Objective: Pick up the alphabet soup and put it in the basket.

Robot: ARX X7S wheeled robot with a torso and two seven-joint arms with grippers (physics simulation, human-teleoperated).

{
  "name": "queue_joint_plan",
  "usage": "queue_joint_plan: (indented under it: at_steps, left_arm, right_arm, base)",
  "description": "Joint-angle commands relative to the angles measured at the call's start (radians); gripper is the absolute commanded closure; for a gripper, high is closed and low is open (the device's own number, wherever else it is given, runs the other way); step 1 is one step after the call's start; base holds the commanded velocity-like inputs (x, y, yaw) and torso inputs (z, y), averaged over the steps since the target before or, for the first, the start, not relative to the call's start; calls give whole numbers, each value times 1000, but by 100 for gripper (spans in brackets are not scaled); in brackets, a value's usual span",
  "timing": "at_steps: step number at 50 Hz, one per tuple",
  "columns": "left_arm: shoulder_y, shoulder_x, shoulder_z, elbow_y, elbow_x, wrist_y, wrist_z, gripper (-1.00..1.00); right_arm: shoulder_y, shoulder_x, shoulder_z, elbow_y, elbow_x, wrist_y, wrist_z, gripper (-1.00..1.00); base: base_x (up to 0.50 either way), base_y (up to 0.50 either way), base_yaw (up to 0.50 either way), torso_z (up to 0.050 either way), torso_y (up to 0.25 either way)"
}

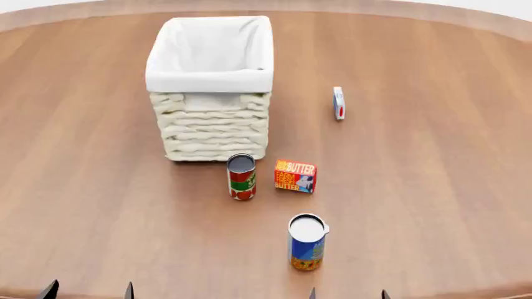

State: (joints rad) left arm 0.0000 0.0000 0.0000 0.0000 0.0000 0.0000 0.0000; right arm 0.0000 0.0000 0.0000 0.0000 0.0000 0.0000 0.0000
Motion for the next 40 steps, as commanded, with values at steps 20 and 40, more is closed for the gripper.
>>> queue_joint_plan:
  at_steps: [20,40]
  left_arm:
    - [73,-65,126,585,62,-329,-107,-100]
    - [51,-87,244,861,139,-533,-140,-100]
  right_arm:
    - [-38,96,-59,-472,145,235,76,-100]
    - [-29,141,-47,-719,227,406,122,-100]
  base:
    - [0,0,0,0,0]
    - [0,0,0,0,0]
